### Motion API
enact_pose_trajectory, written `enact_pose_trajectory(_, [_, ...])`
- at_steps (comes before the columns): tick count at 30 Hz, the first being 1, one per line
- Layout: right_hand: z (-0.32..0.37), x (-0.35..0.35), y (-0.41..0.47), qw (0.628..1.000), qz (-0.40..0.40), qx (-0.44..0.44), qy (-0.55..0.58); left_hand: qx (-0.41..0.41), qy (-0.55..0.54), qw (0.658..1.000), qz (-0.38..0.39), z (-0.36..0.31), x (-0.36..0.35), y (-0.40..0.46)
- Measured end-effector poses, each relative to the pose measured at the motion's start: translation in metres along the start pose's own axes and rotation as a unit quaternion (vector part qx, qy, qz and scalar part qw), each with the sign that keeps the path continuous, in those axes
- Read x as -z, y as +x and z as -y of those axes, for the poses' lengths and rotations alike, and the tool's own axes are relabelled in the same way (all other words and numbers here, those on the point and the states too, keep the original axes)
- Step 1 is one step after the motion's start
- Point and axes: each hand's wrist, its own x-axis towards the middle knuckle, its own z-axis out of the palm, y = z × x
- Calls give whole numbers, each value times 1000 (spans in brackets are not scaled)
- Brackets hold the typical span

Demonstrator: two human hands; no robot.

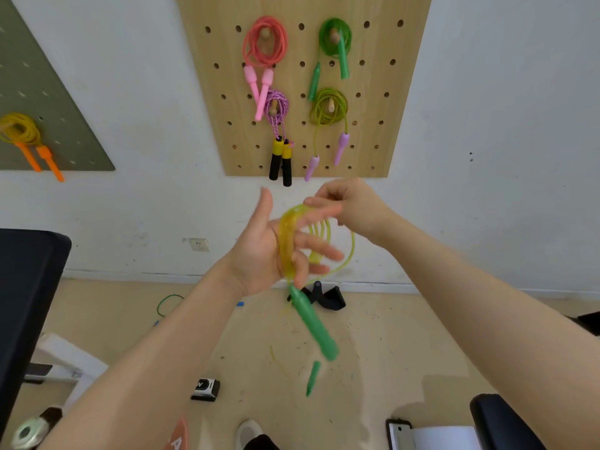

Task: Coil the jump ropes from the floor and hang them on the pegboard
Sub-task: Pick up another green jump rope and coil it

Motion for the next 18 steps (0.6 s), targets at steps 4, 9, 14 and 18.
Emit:
enact_pose_trajectory(4, [-6,-25,-14,972,171,-32,-160,-100,-66,982,-143,-13,11,11])
enact_pose_trajectory(9, [23,-20,-21,916,312,6,-251,70,103,960,-249,10,33,23])
enact_pose_trajectory(14, [34,8,-8,975,154,100,-122,146,123,980,-60,21,18,7])
enact_pose_trajectory(18, [5,14,1,994,77,42,64,47,8,999,23,4,7,8])
